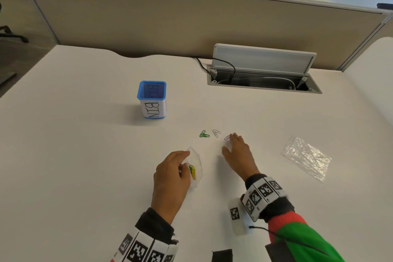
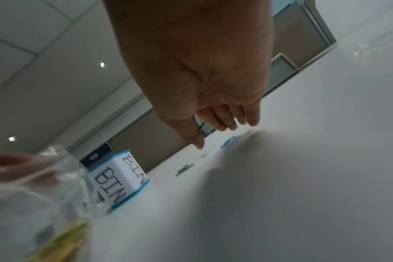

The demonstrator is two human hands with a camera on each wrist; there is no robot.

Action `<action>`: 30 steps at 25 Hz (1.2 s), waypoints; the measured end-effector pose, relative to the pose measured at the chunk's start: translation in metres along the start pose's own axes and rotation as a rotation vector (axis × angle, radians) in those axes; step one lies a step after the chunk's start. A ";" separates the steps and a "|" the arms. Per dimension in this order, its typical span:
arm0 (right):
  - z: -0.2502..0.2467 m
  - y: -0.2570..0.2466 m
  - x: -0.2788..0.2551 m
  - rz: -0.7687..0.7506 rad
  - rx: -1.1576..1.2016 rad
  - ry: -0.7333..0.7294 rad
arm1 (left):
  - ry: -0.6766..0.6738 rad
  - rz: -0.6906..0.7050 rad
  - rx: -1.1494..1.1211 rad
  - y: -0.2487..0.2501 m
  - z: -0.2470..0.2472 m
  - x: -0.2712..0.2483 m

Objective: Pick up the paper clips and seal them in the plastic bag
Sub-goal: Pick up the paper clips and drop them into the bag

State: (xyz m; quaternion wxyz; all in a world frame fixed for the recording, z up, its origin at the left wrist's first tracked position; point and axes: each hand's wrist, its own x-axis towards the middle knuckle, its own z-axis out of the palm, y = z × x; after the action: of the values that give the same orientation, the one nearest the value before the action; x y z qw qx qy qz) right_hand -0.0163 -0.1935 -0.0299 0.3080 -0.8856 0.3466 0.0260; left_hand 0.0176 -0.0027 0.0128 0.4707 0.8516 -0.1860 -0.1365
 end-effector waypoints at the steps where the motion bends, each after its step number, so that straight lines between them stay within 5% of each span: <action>1: 0.002 0.002 0.007 0.001 -0.055 -0.053 | 0.000 -0.001 0.001 0.000 0.000 0.000; 8: 0.009 -0.008 0.027 -0.250 -0.302 -0.119 | 0.010 -0.022 0.011 -0.007 -0.003 0.003; 14: 0.016 -0.006 0.007 -0.434 -0.524 0.135 | 0.019 -0.029 -0.001 -0.008 0.000 0.005; 17: 0.013 -0.007 -0.003 -0.381 -0.525 0.129 | 0.015 -0.026 -0.004 -0.006 0.004 0.004; 22: 0.011 0.006 -0.011 -0.205 -0.178 0.065 | 0.011 -0.025 -0.001 -0.003 0.007 0.001; 26: -0.006 -0.008 -0.029 -0.030 0.494 0.093 | 0.018 -0.017 0.001 -0.003 0.007 -0.001; 30: -0.016 -0.042 -0.049 -0.128 0.804 -0.006 | 0.004 -0.038 0.001 -0.003 0.008 0.000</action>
State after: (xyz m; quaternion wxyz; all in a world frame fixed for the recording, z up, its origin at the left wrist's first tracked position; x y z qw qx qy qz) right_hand -0.0302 -0.1493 0.0178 0.6316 -0.7144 0.2726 -0.1281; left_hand 0.0147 -0.0070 0.0065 0.4681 0.8554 -0.1688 -0.1437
